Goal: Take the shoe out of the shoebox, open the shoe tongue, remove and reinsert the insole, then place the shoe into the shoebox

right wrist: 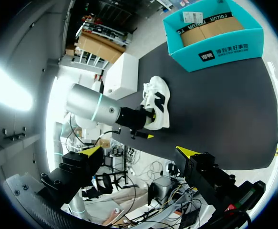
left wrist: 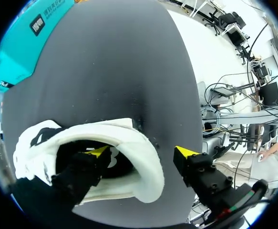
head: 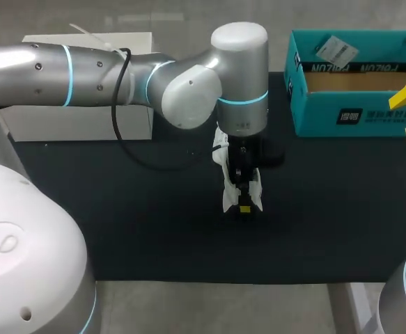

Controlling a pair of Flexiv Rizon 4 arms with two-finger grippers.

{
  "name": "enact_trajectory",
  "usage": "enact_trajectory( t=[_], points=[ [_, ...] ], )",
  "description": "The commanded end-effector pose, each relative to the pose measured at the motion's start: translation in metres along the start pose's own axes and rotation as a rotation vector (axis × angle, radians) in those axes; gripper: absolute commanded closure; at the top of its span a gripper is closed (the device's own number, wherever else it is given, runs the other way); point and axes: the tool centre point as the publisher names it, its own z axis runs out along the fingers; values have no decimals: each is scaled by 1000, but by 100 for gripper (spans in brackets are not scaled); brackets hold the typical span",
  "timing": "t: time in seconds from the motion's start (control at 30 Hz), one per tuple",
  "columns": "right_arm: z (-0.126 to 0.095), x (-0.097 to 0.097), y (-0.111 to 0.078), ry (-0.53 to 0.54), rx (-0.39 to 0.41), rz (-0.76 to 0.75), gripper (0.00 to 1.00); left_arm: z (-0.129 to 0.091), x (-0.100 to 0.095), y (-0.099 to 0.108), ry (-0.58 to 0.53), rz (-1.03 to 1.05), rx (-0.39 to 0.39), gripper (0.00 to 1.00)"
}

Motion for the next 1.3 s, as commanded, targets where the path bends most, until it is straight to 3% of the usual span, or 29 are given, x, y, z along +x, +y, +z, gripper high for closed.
enact_trajectory(
  t=[0.03, 0.4, 0.53, 0.57, 0.6, 0.67, 0.9, 1.1, 1.3],
  points=[
    [0, 0, 0, -2, 0, 1, 0, 11, -3, 2, -11, -2, 13, 14],
    [0, 0, 0, -2, 0, 1, 0, 25, -8, 9, -26, -29, 24, 12],
    [0, 0, 0, -2, 0, 1, 0, 27, -10, 10, -34, -43, 23, 17],
    [0, 0, 0, -2, 0, 1, 0, 27, -10, 10, -33, -43, 23, 34],
    [0, 0, 0, -2, 0, 1, 0, 27, -10, 10, -32, -43, 22, 60],
    [0, 0, 0, -2, 0, 1, 0, 26, -9, 11, -29, -40, 16, 100],
    [0, 0, 0, -2, 0, 1, 0, 12, -5, 10, -42, -26, -1, 100],
    [0, 0, 0, -2, 0, 1, 0, -13, 3, 8, -65, -2, -12, 100],
    [0, 0, 0, -2, 0, 1, 0, -39, 16, 5, -14, 22, -19, 100]
  ],
)
